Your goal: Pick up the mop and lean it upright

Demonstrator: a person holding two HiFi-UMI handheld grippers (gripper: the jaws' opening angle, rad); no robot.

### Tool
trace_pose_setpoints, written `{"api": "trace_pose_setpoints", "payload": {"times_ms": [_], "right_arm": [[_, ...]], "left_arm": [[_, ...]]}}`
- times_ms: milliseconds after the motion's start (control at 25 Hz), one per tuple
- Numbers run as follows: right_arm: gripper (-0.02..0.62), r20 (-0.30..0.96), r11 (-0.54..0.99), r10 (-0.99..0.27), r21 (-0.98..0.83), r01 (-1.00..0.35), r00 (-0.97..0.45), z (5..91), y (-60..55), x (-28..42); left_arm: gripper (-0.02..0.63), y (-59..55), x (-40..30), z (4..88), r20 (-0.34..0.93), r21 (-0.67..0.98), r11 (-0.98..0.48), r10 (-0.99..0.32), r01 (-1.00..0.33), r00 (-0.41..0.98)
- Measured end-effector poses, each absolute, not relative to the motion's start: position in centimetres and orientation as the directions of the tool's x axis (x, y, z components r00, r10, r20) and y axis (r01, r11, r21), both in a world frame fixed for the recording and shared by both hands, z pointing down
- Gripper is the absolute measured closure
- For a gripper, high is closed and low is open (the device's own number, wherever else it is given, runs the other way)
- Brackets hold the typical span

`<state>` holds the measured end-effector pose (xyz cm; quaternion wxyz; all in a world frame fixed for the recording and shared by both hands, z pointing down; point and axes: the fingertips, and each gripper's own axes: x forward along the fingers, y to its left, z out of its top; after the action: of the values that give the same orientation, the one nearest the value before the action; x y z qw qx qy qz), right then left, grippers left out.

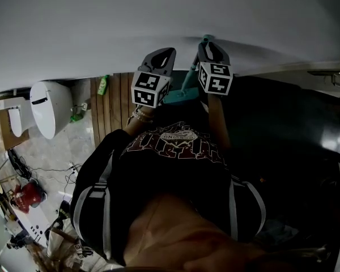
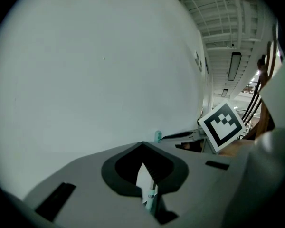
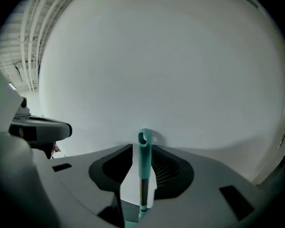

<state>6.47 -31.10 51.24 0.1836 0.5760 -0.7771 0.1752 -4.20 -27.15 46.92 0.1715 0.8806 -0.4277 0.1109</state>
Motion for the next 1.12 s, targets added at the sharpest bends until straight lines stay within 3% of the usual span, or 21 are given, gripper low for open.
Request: {"api": "trace_pose_setpoints", "payload": {"times_ms": [280,1120], "right_arm": [[0.463,0.508,0.272,-0.822,-0.048,-0.961,-0.258,52.2,-31.7,6.5],[0.476,0.487,0.241,-0.844,-0.030,-0.970,-0.224,52.4,-32.8,7.4]], "left_arm": [[0.566,-27.3,-4.7,47.1,0.344,0.204,-0.566,-0.722,-0.799,0.600],[0.566,-27.0,-5.0,46.8,0.351,0.197,-0.538,-0.742,-0.820,0.571]]}}
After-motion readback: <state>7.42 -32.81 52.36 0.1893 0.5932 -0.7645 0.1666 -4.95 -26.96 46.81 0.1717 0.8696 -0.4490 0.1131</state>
